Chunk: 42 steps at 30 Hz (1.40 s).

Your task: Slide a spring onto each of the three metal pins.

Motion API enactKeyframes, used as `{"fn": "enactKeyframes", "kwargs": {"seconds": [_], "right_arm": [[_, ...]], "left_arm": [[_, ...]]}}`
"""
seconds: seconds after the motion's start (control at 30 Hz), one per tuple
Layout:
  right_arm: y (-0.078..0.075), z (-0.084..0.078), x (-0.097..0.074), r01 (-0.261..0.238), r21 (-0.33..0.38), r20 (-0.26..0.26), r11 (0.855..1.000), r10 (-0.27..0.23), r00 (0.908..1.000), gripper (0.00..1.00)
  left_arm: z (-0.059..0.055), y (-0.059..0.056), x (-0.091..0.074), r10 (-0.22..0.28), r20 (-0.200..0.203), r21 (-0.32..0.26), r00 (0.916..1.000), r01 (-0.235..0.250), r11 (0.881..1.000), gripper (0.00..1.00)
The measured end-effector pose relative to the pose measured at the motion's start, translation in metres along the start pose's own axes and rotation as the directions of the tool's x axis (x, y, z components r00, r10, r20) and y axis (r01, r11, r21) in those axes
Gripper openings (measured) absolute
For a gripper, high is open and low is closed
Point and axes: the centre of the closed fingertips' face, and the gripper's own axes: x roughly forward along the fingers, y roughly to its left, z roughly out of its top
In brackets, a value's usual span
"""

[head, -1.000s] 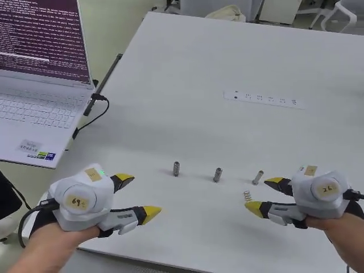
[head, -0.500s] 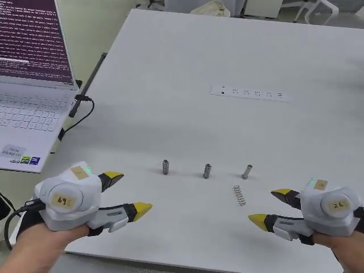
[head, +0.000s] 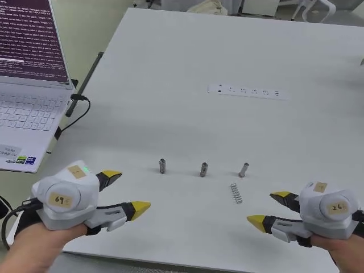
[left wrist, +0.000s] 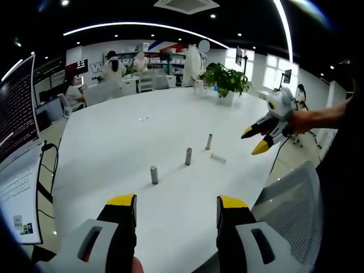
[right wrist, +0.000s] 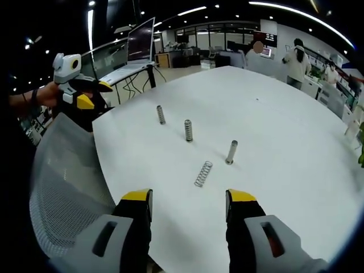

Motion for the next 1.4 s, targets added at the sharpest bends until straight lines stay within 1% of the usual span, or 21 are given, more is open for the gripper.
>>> {"fn": "enactKeyframes", "kwargs": {"seconds": [0.07,0.23,0.37,0.53,0.7,0.8,0.9,1.03,1.2,1.3,1.4], "right_arm": [[0.0,-0.001,0.002,-0.004,0.0,-0.003,1.0,0.004,1.0,0.5],[0.001,0.003,0.004,-0.011,0.003,0.003,1.0,0.011,0.9999,0.5],[0.002,0.003,0.005,-0.014,-0.004,-0.002,1.0,0.014,0.9999,0.5],[0.002,0.003,0.004,-0.018,-0.006,0.0,1.0,0.018,0.9998,0.51],[0.001,0.004,0.001,-0.019,-0.005,0.0,1.0,0.019,0.9998,0.51],[0.001,0.003,0.0,-0.021,-0.007,0.0,1.0,0.021,0.9998,0.52],[0.002,0.002,-0.001,-0.02,-0.011,-0.005,1.0,0.02,0.9998,0.52],[0.002,0.002,-0.003,-0.019,-0.005,0.0,1.0,0.019,0.9998,0.53],[0.001,0.005,-0.009,-0.016,-0.005,0.007,1.0,0.016,0.9998,0.54],[0.002,0.006,-0.012,-0.018,-0.008,0.009,1.0,0.018,0.9998,0.55],[0.003,0.006,-0.015,-0.021,-0.009,0.012,1.0,0.021,0.9997,0.56]], "left_arm": [[0.0,0.0,-0.001,0.001,0.0,-0.001,1.0,-0.001,1.0,0.52],[0.001,0.001,-0.002,0.003,-0.003,0.004,1.0,-0.003,1.0,0.52],[0.003,0.0,0.002,-0.005,-0.007,0.013,1.0,0.005,1.0,0.51],[0.008,-0.008,0.011,-0.035,-0.016,0.041,0.9993,0.036,0.999,0.51],[0.015,-0.02,0.023,-0.082,-0.03,0.089,0.9962,0.084,0.992,0.51],[0.02,-0.027,0.032,-0.11,-0.042,0.126,0.993,0.114,0.985,0.51],[0.025,-0.035,0.042,-0.143,-0.054,0.162,0.9882,0.15,0.975,0.51],[0.032,-0.046,0.053,-0.176,-0.057,0.185,0.9827,0.184,0.965,0.51],[0.037,-0.061,0.07,-0.22,-0.073,0.226,0.9728,0.231,0.946,0.5],[0.038,-0.073,0.082,-0.26,-0.087,0.237,0.9617,0.273,0.932,0.51],[0.035,-0.081,0.092,-0.286,-0.115,0.266,0.9513,0.307,0.914,0.51]]}}
